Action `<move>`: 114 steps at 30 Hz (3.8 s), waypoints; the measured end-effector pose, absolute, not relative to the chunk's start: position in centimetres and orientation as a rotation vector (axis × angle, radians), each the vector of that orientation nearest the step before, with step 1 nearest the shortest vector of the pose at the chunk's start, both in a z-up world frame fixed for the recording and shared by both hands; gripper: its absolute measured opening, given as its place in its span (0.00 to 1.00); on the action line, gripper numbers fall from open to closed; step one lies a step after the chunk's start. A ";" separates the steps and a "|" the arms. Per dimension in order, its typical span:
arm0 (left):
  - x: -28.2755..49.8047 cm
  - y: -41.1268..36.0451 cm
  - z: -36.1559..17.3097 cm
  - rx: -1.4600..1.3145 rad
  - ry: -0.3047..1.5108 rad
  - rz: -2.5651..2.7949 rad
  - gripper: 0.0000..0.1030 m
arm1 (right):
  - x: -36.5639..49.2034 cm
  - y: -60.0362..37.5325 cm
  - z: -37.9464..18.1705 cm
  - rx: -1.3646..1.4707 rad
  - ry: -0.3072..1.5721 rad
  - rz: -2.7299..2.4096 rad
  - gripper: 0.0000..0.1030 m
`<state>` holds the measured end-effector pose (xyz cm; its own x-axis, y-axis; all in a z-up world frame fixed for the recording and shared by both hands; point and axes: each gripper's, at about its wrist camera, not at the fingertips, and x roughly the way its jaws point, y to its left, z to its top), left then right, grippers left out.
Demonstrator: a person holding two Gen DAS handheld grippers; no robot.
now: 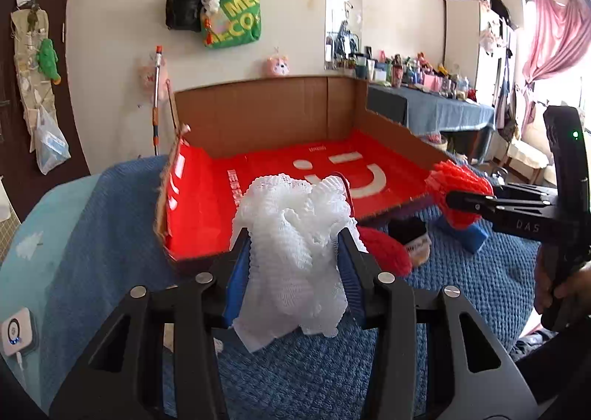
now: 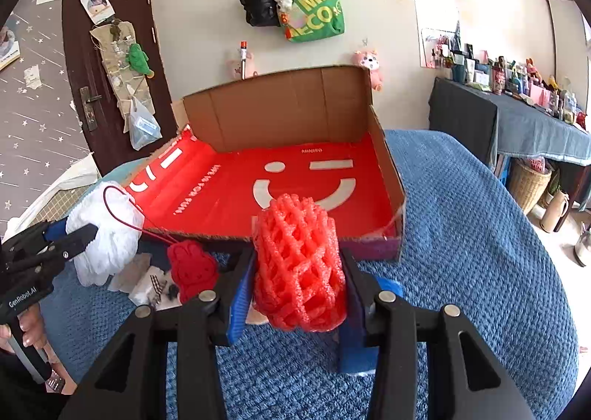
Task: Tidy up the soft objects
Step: 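Grasp the white mesh puff with the left tool while the right tool grasps the red mesh net, then carry the white puff and red net into the box and lower them onto the red paper, then open both tools to release the puff and net, then withdraw from the box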
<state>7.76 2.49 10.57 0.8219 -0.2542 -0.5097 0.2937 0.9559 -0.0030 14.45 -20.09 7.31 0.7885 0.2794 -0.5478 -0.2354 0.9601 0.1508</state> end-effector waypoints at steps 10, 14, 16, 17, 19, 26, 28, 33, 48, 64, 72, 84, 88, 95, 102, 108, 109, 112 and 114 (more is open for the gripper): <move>9.3 3.3 15.0 0.078 0.434 -0.299 0.41 | 17.1 -18.3 12.4 0.038 0.514 0.354 0.45; 12.6 3.1 17.2 0.084 0.420 -0.338 0.41 | 21.2 -17.2 13.9 0.047 0.537 0.394 0.45; 15.0 2.7 18.0 0.092 0.430 -0.362 0.41 | 24.3 -16.6 14.5 0.062 0.570 0.416 0.45; 16.2 2.6 18.2 0.095 0.443 -0.375 0.41 | 25.5 -16.3 14.6 0.068 0.584 0.421 0.45; 19.0 2.2 18.4 0.098 0.475 -0.413 0.41 | 28.7 -15.7 14.6 0.070 0.625 0.421 0.45; 28.7 1.1 15.4 0.090 0.649 -0.440 0.41 | 36.9 -14.7 12.6 0.071 0.776 0.384 0.45; 30.9 0.8 14.4 0.082 0.695 -0.437 0.41 | 38.9 -14.6 11.5 0.073 0.822 0.372 0.45; 35.4 0.0 12.0 0.081 0.776 -0.405 0.41 | 41.9 -14.5 9.1 0.073 0.907 0.340 0.46; 38.7 -1.7 9.8 0.090 0.847 -0.391 0.41 | 44.8 -14.4 6.7 0.071 0.977 0.319 0.47; 38.6 -2.0 9.3 0.106 0.832 -0.371 0.52 | 46.2 -14.5 7.2 0.086 0.998 0.332 0.49; 38.3 -2.0 9.3 0.101 0.825 -0.365 0.62 | 46.9 -15.1 6.8 0.085 1.001 0.334 0.50; 38.5 -2.0 9.9 0.096 0.816 -0.352 0.71 | 47.3 -14.4 6.7 0.079 1.003 0.327 0.57; 38.5 -1.9 10.2 0.092 0.806 -0.356 0.74 | 47.2 -14.4 6.7 0.082 1.002 0.325 0.59; 38.2 -2.0 10.3 0.097 0.801 -0.348 0.74 | 46.9 -14.2 7.1 0.072 0.992 0.316 0.62; 38.0 -1.7 10.5 0.080 0.797 -0.342 0.78 | 46.1 -14.4 7.5 0.067 0.983 0.305 0.66; 37.7 -1.5 10.9 0.083 0.779 -0.337 0.81 | 45.7 -14.5 7.9 0.061 0.976 0.302 0.67; 37.6 -1.5 10.9 0.082 0.779 -0.336 0.81 | 45.7 -14.2 7.9 0.059 0.975 0.301 0.68; 37.3 -1.5 11.0 0.084 0.775 -0.334 0.81 | 45.3 -14.0 8.1 0.045 0.968 0.291 0.68; 37.3 -1.3 11.1 0.083 0.773 -0.332 0.81 | 45.2 -14.2 8.4 0.049 0.967 0.293 0.68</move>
<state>37.25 -1.35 11.10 0.6668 -0.2636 -0.6970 0.3243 0.9448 -0.0471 45.21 -14.22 8.37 0.5313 0.2677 -0.8038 -0.2238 0.9594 0.1716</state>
